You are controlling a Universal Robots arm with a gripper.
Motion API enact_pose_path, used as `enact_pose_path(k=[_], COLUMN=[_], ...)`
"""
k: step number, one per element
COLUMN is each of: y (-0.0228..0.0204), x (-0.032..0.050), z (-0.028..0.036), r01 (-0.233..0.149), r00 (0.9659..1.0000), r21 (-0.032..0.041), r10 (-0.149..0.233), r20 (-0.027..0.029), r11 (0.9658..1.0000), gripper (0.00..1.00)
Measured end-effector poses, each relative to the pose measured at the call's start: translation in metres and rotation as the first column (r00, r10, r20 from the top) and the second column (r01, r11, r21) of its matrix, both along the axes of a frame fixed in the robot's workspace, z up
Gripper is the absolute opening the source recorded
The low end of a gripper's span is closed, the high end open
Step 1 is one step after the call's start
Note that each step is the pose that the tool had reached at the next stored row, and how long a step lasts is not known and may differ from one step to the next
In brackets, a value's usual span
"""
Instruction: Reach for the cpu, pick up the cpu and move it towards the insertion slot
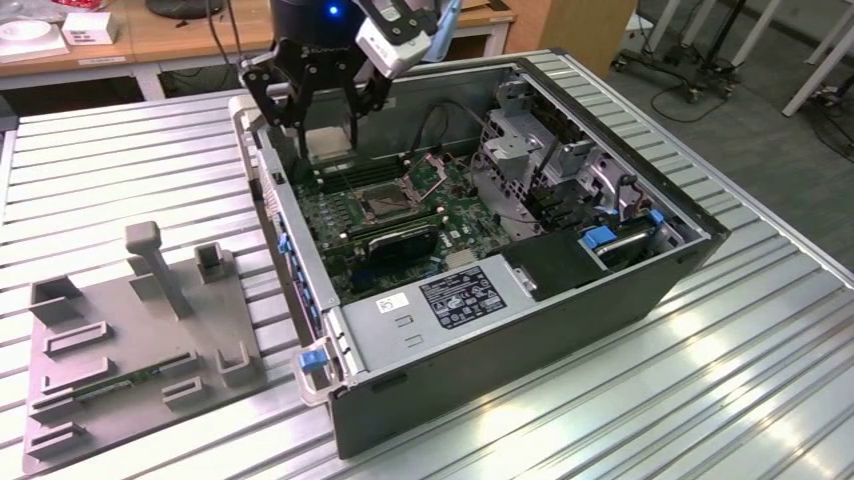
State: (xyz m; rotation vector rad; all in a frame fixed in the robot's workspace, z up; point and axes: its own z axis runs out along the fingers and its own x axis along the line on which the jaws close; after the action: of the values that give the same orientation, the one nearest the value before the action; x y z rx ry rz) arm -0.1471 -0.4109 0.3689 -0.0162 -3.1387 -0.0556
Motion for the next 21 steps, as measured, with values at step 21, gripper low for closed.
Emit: enact_pose_path(k=[21], y=[0.0176], x=[0.0242], z=[-0.0017], r01=[0.0], r00=[1.0], r21=[0.0], r10=[0.0], r20=[0.0], r11=[1.0], gripper=[0.55])
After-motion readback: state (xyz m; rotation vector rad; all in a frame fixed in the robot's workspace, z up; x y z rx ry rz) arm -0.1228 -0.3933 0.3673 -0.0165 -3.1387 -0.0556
